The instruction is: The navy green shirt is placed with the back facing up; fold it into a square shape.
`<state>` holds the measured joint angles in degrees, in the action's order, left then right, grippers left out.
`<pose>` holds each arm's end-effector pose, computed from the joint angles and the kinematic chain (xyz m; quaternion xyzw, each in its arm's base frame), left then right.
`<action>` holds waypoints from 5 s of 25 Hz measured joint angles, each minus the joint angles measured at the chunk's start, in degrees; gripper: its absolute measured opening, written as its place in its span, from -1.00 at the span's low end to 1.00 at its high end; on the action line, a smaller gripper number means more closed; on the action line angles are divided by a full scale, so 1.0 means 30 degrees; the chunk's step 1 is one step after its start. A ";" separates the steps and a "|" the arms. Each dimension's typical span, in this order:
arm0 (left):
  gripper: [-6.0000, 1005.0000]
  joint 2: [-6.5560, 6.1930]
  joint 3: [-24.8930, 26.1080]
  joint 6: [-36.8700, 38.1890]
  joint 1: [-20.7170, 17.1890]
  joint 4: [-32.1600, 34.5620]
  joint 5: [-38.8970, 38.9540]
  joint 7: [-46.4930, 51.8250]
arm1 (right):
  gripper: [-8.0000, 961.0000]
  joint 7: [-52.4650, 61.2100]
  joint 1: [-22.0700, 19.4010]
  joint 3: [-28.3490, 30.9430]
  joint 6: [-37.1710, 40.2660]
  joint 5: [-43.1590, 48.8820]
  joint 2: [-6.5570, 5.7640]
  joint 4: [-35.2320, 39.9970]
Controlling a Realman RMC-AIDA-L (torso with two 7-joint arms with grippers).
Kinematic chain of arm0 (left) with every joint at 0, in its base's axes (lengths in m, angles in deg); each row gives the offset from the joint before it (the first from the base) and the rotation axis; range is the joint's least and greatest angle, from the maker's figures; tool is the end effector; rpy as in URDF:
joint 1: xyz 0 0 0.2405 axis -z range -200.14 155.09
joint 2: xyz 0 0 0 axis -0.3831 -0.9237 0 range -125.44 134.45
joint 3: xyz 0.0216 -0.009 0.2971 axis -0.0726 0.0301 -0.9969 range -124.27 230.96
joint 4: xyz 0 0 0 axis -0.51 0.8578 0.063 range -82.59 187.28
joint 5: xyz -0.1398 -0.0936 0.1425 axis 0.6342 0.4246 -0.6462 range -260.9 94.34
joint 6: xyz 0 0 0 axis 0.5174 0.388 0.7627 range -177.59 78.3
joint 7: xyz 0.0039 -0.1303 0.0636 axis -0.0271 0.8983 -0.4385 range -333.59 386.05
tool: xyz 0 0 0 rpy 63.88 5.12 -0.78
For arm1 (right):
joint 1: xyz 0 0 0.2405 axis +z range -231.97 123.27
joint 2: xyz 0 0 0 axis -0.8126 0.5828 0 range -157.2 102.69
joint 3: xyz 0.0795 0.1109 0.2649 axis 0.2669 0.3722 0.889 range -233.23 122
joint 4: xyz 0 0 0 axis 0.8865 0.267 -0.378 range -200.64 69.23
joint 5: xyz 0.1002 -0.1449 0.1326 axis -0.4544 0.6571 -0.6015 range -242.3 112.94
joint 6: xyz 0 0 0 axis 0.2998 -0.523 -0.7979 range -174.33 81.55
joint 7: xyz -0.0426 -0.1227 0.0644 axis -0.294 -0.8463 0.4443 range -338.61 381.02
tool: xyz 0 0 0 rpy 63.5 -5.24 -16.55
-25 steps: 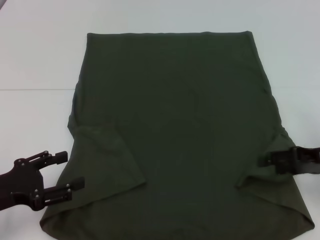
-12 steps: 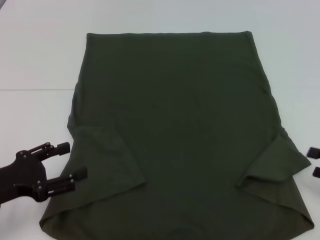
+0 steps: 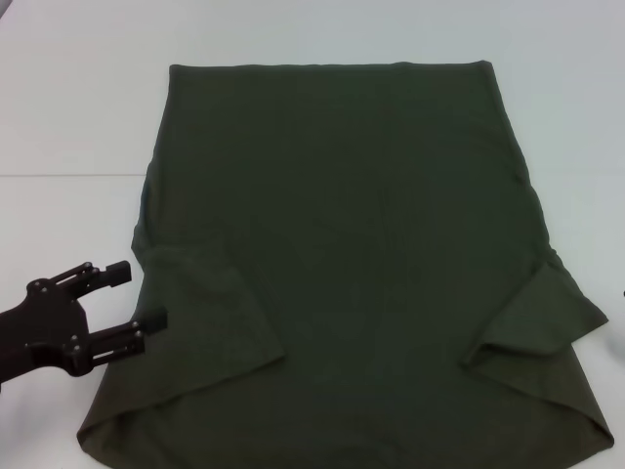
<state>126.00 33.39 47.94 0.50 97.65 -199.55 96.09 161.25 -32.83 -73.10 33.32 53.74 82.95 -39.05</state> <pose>-0.3433 0.3141 0.0286 -0.9002 -0.1936 -0.2935 0.2571 0.4328 0.3154 0.0603 -0.5062 0.7622 0.3701 0.1605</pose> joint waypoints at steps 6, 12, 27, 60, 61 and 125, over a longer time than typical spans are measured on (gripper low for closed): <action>0.64 -0.0013 -0.0002 -0.0145 0.0034 -0.0248 0.0261 -0.0030 | 0.65 0.0767 0.0863 -0.0332 -0.1337 0.0420 0.0052 -0.0064; 0.64 -0.0027 -0.0006 -0.0222 0.0104 -0.0308 0.0319 -0.0066 | 0.65 0.1840 0.1610 -0.1128 -0.1823 0.1964 -0.0117 -0.0229; 0.64 0.0022 -0.0115 -0.0628 0.0206 -0.0336 0.0329 -0.0086 | 0.65 0.2410 0.2114 -0.1674 -0.2274 0.2715 -0.0086 -0.0234; 0.64 0.0021 -0.0030 -0.0495 0.0161 -0.0337 0.0317 -0.0086 | 0.65 0.2421 0.3067 -0.2757 -0.3550 0.2713 0.0437 -0.0276; 0.64 0.0021 -0.0030 -0.0495 0.0161 -0.0337 0.0317 -0.0086 | 0.65 0.2421 0.3067 -0.2757 -0.3550 0.2713 0.0437 -0.0276; 0.64 0.0050 -0.0001 -0.0580 0.0060 -0.0336 0.0348 -0.0085 | 0.65 0.2447 0.3449 -0.3137 -0.4564 0.2919 0.0588 -0.0304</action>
<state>126.15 33.39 46.20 0.68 96.64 -198.50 95.84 168.59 -22.48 -82.51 19.63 62.50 84.71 -39.96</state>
